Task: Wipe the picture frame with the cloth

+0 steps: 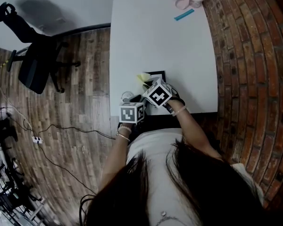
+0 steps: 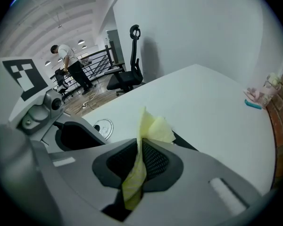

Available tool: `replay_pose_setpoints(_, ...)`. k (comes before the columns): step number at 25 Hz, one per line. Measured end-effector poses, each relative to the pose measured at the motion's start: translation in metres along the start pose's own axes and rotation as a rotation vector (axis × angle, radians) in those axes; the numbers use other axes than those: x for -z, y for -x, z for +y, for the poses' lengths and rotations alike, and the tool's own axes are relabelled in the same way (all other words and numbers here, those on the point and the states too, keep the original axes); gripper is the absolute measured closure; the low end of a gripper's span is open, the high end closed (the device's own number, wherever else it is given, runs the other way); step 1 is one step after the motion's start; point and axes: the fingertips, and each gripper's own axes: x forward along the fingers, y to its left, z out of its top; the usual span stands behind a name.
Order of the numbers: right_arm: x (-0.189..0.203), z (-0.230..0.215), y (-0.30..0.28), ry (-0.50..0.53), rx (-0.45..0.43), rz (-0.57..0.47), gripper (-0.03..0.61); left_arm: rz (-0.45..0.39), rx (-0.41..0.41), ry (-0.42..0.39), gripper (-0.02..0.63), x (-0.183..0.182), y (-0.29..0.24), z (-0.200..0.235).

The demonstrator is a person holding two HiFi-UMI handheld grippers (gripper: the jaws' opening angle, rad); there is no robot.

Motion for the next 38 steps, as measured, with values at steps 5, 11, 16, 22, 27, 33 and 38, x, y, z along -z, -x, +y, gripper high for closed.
replay_pose_setpoints(5, -0.004, -0.006, -0.003, -0.004, 0.032, -0.003, 0.540, 0.000, -0.001, -0.006, 0.477, 0.000, 0.000, 0.000)
replay_pose_setpoints(11, -0.011, -0.015, -0.004, -0.032, 0.069, -0.015, 0.538, 0.001, -0.001, -0.007, 0.477, 0.001, 0.000, 0.001)
replay_pose_setpoints(16, -0.016, -0.022, -0.005, -0.056, 0.088, -0.034, 0.538, 0.000, -0.001, -0.007, 0.477, 0.001, 0.000, 0.001)
replay_pose_setpoints(22, -0.020, -0.034, -0.007, -0.098, 0.106, -0.056, 0.538, -0.004, 0.006, -0.005, 0.479, 0.000, -0.002, 0.000)
replay_pose_setpoints(27, -0.022, -0.039, -0.011, -0.138, 0.100, -0.064, 0.538, -0.001, 0.006, -0.005, 0.479, 0.000, -0.001, 0.000)
replay_pose_setpoints(33, -0.028, -0.048, -0.012, -0.184, 0.115, -0.091, 0.538, 0.002, 0.009, -0.006, 0.479, 0.000, -0.001, 0.000)
replay_pose_setpoints(38, -0.036, -0.060, -0.011, -0.184, 0.175, -0.125, 0.538, 0.010, 0.013, -0.009, 0.479, 0.000, 0.000, 0.001)
